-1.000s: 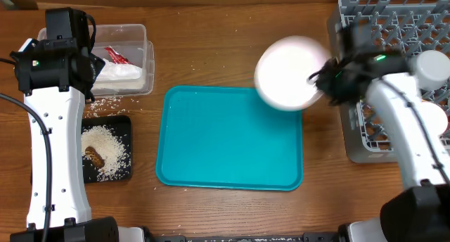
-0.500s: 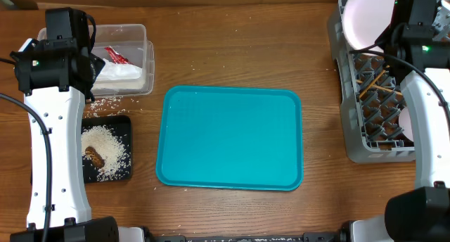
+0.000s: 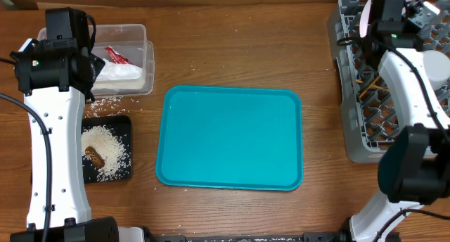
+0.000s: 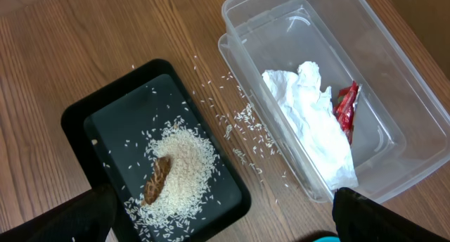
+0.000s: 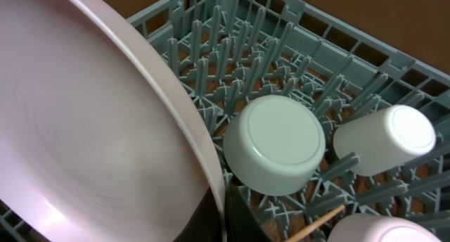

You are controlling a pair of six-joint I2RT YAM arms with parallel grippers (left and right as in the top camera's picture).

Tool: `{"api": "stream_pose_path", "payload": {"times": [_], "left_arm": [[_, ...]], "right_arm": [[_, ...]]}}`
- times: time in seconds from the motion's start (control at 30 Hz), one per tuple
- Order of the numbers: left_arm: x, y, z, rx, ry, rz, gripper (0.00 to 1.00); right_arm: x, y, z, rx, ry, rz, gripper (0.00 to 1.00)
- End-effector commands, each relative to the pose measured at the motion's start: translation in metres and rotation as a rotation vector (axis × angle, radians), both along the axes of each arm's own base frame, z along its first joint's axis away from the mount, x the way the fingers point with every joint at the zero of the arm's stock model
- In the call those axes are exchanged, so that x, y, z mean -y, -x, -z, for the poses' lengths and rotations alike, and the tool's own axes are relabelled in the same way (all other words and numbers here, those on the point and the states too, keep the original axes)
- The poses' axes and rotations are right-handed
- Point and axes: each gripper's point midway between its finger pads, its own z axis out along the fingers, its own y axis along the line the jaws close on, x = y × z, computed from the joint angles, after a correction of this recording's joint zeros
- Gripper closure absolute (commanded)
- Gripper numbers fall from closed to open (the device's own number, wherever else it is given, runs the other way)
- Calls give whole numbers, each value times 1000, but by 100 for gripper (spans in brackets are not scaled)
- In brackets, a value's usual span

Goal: Sort waste into correct bins and load items into the dishwasher
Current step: 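Lift the plate and stand it upright in the dish rack, then release the plate and withdraw the right gripper toward the tray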

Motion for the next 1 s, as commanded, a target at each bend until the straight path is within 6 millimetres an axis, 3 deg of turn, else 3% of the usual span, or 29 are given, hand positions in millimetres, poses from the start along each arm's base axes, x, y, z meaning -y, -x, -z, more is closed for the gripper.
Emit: {"api": "stream_pose_path", "payload": {"times": [0.0,0.23,0.63,0.73,0.8,0.83,0.9,0.97], "left_arm": [[-4,0,0,-6,-13,-11,0],[-4,0,0,-6,-12,-10,0],[-4,0,0,-6,-13,-11,0],[-4,0,0,-6,-12,-10,0],[-4,0,0,-6,-12,-10,0],[-4,0,0,-6,-12,-10,0],[-4,0,0,-6,-13,-11,0],[-4,0,0,-6,-13,-11,0]], "right_arm": [[-7,-10,-4,29,7,-14,96],[-26,-29,8,42,-91,-130,96],[-31,-28,12,25,-107,-146,95],[-39,-26,14,5,-106,-160,80],[-43,-25,12,0,-108,-168,56],[-46,-24,9,1,-108,-173,51],[-49,-21,-2,20,-106,-180,48],[-54,-16,-23,53,-104,-191,28]]}}
